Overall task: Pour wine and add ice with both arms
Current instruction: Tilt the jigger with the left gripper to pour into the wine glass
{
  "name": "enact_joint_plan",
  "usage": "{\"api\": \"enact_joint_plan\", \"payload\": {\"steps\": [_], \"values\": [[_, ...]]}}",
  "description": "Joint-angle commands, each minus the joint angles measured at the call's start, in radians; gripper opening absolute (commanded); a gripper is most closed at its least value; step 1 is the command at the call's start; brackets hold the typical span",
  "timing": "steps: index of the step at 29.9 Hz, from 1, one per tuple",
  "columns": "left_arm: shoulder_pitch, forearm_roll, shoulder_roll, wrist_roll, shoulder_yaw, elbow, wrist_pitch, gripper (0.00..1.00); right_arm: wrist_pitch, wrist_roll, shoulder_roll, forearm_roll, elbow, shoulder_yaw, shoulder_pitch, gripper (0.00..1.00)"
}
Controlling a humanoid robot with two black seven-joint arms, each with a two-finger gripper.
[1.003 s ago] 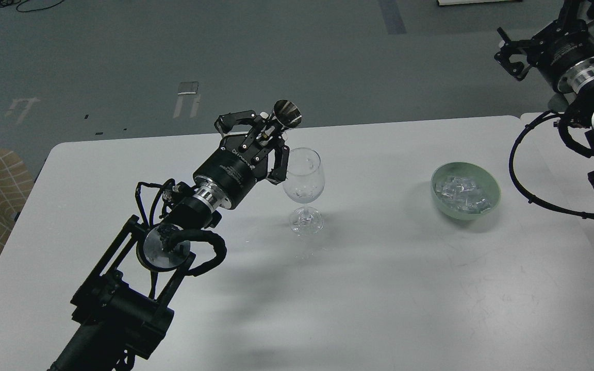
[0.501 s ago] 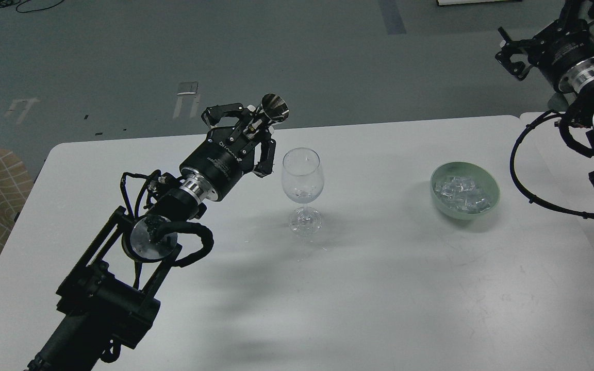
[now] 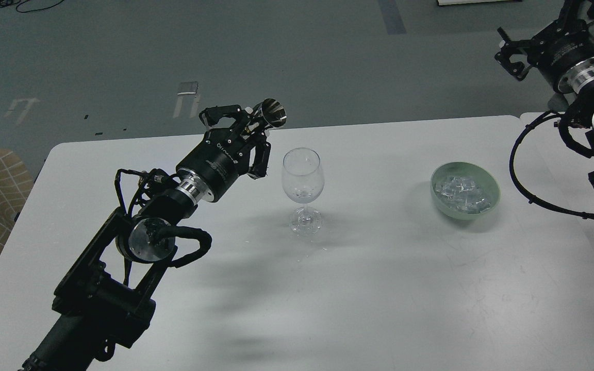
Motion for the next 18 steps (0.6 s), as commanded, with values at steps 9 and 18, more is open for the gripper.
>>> {"api": "enact_joint_plan", "payload": {"steps": [9, 18], "values": [[0.014, 0.098, -0.001, -0.001, 0.004, 0.001, -0.047, 0.25, 0.000, 0.000, 0.000, 0.000, 0.000, 0.001, -0.001, 1.00], [0.017, 0.152, -0.001, -0.012, 0.024, 0.005, -0.048, 0.25, 0.003, 0.000, 0.000, 0.000, 0.000, 0.001, -0.006, 1.00]]}}
